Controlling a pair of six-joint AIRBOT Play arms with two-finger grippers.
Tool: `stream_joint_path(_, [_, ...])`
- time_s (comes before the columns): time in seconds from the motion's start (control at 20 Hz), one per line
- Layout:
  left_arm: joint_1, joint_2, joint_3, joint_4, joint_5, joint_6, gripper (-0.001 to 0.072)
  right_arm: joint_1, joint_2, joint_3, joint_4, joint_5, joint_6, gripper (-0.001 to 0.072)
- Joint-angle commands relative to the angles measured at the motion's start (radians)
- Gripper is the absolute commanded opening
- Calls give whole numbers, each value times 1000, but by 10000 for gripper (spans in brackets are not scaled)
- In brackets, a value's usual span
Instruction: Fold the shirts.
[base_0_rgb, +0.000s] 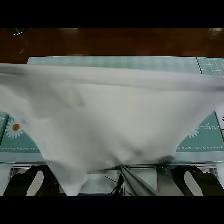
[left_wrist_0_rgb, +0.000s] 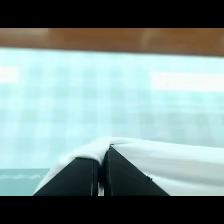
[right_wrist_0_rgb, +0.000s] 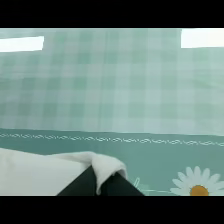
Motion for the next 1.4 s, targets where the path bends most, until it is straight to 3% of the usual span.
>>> stream_joint_path(0.0, [0, -191, -174, -109, 246, 42, 31, 1, -127, -254, 87, -303, -67, 26])
stream_joint_path(0.2, [0, -495, -111, -247, 414, 41, 31, 1, -470, -237, 205, -589, -173, 26])
stream_joint_path(0.45, [-59, -831, 80, -312, 415, 41, 31, 1, -895, 27, 306, -592, -168, 26])
stream_joint_path(0.6, [-93, -950, 144, -310, 413, 41, 31, 1, -1058, 165, 352, -549, -138, 26])
stream_joint_path(0.8, [-60, -975, 149, -311, 328, 18, 32, 0, -1108, 185, 346, -476, -144, 26])
stream_joint_path(0.95, [-8, -974, 191, -308, 72, 63, 32, -23, -1081, 185, 338, -351, -211, 26])
stream_joint_path(1.1, [29, -984, 157, -293, -128, 113, 33, -35, -1079, 160, 241, -223, -195, 26])
stream_joint_path(1.35, [11, -1005, 24, -291, -157, 113, 43, -13, -1084, -11, 213, -238, -182, 26])
